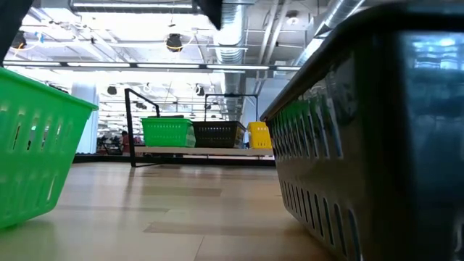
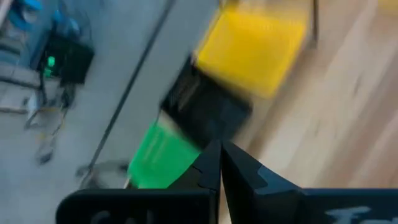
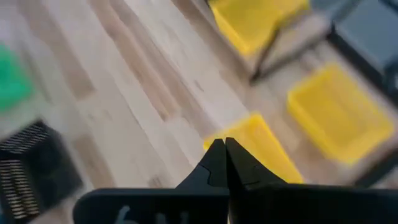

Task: Stack baskets on shelf by color
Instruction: Stack the bottom yellow basket on top of the yellow basket on the shelf

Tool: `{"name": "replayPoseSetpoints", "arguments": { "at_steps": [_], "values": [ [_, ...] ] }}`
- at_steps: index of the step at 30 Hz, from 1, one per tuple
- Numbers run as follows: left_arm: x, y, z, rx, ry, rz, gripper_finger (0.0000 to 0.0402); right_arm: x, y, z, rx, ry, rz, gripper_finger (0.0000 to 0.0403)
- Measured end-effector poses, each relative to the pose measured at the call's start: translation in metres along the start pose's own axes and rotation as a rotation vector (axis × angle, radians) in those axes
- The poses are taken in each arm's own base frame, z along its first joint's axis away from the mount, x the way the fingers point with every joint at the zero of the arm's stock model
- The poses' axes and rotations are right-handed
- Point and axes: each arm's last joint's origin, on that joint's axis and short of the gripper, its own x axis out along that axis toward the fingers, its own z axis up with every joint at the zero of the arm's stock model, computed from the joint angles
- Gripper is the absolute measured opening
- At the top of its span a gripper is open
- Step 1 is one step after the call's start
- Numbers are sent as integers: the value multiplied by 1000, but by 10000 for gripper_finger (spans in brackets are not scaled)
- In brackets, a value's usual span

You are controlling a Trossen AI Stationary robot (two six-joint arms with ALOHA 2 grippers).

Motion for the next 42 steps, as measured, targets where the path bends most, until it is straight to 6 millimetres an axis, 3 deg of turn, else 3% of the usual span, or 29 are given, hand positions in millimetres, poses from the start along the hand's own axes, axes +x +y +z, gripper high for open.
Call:
{"name": "replayPoseSetpoints", "arguments": {
  "at_steps": [2,4,6,11,18,23,30,35,42],
  "values": [
    [-14,16,-12,25,2,-71,0,16,-4,-13,39,62,-43,0],
    [-32,34,-21,-54,-55,-69,0,30,-9,-26,84,86,-92,0],
    [-40,49,-43,-103,-35,1,0,41,-10,-35,130,97,-109,1],
    [-56,85,-99,-279,-61,-17,0,51,-13,-41,190,68,-85,13],
    [-43,102,-188,-500,-48,-78,0,67,-12,-30,170,11,-165,22],
    [-18,90,-227,-596,-45,-160,0,84,-17,-17,160,145,-182,22],
    [6,68,-242,-609,-79,-257,0,125,-20,11,68,279,-149,45],
    [8,60,-236,-585,-106,-296,0,166,-27,27,-5,419,-127,89],
    [7,57,-231,-555,-136,-336,0,208,-44,31,-86,640,-140,151]
  ]
}}
